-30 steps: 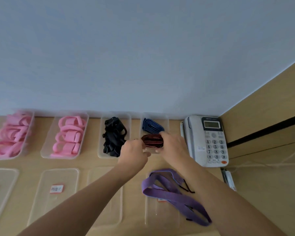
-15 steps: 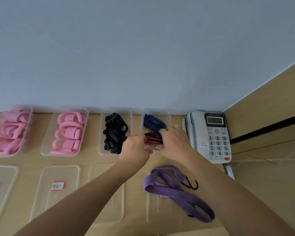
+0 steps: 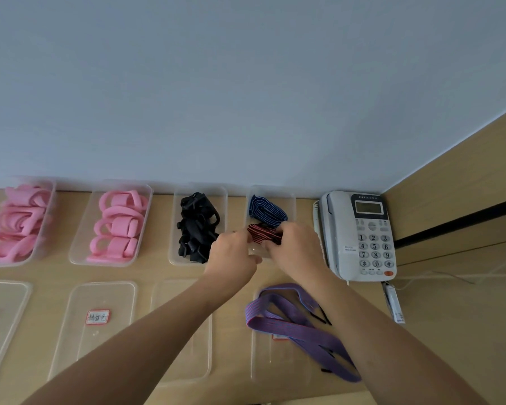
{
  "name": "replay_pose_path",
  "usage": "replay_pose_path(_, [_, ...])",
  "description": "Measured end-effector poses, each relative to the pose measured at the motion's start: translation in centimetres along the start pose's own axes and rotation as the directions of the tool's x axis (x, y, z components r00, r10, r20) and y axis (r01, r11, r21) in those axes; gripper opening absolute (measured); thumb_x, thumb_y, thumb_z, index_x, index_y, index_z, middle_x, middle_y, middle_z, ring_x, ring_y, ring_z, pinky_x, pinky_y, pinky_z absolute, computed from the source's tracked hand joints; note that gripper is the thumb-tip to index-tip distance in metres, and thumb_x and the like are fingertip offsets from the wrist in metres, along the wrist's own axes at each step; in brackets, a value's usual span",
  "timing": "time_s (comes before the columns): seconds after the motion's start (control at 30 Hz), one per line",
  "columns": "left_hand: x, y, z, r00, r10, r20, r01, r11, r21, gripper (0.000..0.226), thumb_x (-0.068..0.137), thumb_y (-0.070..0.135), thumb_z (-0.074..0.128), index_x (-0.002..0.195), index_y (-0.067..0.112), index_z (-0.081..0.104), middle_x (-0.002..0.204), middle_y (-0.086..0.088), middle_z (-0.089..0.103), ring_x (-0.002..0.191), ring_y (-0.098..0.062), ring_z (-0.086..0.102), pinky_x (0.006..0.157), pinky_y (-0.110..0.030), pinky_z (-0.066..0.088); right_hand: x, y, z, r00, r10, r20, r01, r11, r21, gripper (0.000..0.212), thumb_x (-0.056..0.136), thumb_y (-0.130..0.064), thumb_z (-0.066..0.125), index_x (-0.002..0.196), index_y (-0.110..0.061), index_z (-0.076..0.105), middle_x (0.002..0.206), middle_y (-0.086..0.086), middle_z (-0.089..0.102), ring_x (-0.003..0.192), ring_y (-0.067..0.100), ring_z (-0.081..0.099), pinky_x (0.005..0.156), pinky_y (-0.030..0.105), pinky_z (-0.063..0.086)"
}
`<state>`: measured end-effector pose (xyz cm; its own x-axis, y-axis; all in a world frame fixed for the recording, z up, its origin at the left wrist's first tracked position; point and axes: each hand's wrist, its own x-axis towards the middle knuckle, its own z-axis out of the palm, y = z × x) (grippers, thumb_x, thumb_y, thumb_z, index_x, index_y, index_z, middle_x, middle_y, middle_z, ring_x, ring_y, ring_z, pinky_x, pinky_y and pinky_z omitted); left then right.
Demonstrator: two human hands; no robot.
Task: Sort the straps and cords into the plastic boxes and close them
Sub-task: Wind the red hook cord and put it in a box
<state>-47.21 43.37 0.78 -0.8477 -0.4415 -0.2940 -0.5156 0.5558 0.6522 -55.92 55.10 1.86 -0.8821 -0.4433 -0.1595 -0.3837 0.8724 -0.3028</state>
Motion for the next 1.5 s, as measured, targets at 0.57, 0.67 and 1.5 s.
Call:
replay_pose_path(0.57, [0.3,-0.2,0.2,0.999,-0.034,0.01,0.033,0.999,0.036,0.05,0.081,0.033,0.082,0.124,0.013,0.066,0.115,-0.01,0.068,0.109,-0.028,0.062,0.084,-0.03,0.044,-1.2,-0.5,-0.4,0.977,0.048,-0.206,-0.021,0.991,0.133,0.03,0.076,-0.024,0.075,0.097,-0.012,0.059,0.098,0.002,0.047,0.067,0.021,0.046,0.062,0.027,0.033])
replay_pose_path(0.67, [0.4,0.0,0.1,0.999,-0.033,0.01,0.032,0.998,0.046,0.051,0.08,0.032,0.082,0.124,0.012,0.066,0.114,-0.01,0.069,0.109,-0.028,0.062,0.087,-0.034,0.048,-0.5,-1.3,0.1,0.994,-0.008,-0.107,0.015,0.998,0.065,0.029,0.082,-0.021,0.072,0.1,-0.008,0.054,0.105,0.012,0.047,0.071,0.034,0.055,0.061,0.032,0.038])
replay_pose_path(1.5, [0.9,1.1,-1.0,0.957,0.268,0.108,-0.288,0.905,0.313,0.1,0.078,0.032,0.084,0.155,0.007,0.026,0.167,-0.012,0.012,0.153,-0.027,0.018,0.119,-0.033,0.031,0.8,-1.2,1.7,0.994,-0.105,0.0,0.1,0.942,-0.32,0.055,0.077,-0.034,0.08,0.121,-0.02,0.05,0.107,0.009,0.058,0.092,0.03,0.062,0.062,0.034,0.035])
